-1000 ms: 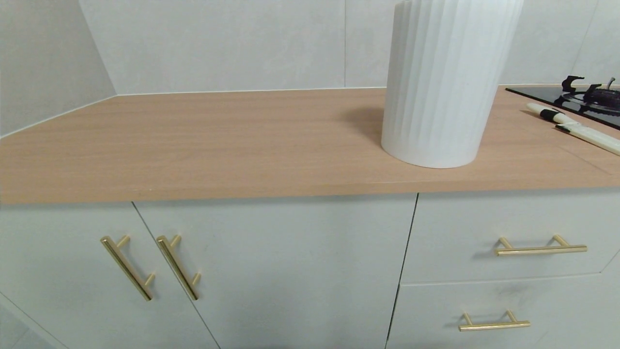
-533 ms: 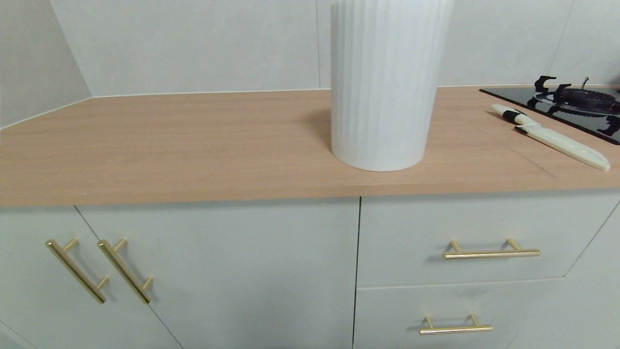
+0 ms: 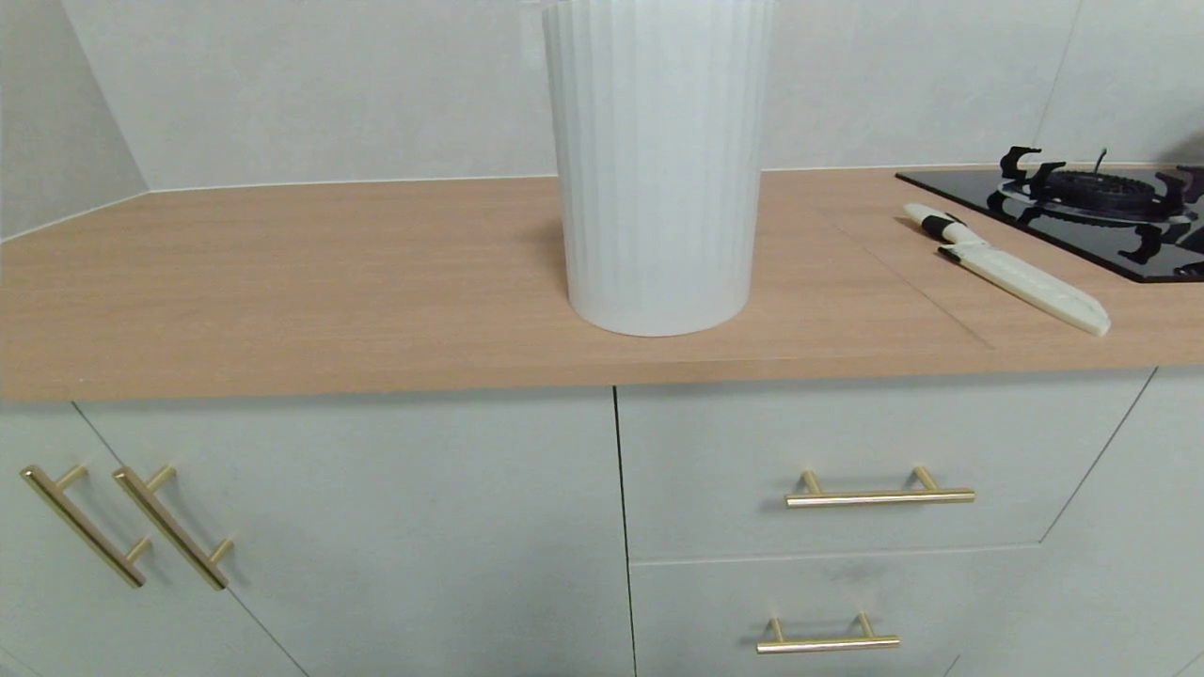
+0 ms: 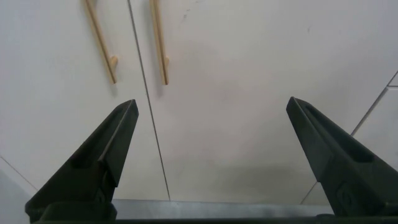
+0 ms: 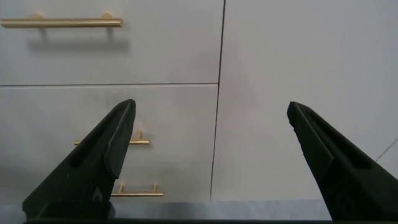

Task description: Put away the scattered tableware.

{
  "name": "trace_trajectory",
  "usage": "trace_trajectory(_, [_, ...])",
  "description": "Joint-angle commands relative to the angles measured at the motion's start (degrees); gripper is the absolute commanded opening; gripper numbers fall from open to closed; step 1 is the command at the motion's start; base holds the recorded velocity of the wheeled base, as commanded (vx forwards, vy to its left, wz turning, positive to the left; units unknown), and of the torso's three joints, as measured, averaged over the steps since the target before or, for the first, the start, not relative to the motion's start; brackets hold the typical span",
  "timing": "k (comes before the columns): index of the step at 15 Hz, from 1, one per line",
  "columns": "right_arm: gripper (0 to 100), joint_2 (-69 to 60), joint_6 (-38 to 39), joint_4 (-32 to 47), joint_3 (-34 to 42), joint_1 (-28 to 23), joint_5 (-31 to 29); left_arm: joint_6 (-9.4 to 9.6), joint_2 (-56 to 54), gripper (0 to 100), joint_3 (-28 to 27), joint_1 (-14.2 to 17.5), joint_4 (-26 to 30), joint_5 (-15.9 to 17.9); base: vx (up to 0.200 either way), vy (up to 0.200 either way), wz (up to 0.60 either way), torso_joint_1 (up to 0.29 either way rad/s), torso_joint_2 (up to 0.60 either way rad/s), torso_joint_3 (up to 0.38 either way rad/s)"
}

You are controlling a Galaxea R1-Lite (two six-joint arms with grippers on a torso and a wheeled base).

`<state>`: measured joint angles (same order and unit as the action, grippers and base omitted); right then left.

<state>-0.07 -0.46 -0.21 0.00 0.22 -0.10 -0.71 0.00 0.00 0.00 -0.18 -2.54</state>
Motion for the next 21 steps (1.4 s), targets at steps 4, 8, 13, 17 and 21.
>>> trace_trajectory(4, [100, 0.07, 0.02, -0.06, 0.0, 0.04, 0.01, -0.08, 0.0, 100, 0.0, 0.0, 0.01, -0.01, 0.0, 0.0, 0.0, 0.0, 0.0, 0.0])
trace_trajectory(8, [100, 0.07, -0.06, -0.06, 0.0, 0.04, 0.01, -0.08, 0.0, 100, 0.0, 0.0, 0.01, -0.01, 0.0, 0.0, 0.0, 0.006, -0.09, -0.091])
trace_trajectory(13, [100, 0.07, -0.06, -0.06, 0.0, 0.04, 0.01, -0.08, 0.0, 100, 0.0, 0.0, 0.01, -0.01, 0.0, 0.0, 0.0, 0.057, -0.38, -0.34])
trace_trajectory(17, [100, 0.07, 0.02, -0.06, 0.0, 0.04, 0.01, -0.08, 0.0, 100, 0.0, 0.0, 0.01, -0.01, 0.0, 0.0, 0.0, 0.116, -0.47, -0.338])
trace_trajectory(21, [100, 0.07, 0.02, -0.06, 0.0, 0.04, 0.01, -0.08, 0.0, 100, 0.0, 0.0, 0.01, -0.01, 0.0, 0.0, 0.0, 0.146, -0.46, -0.315])
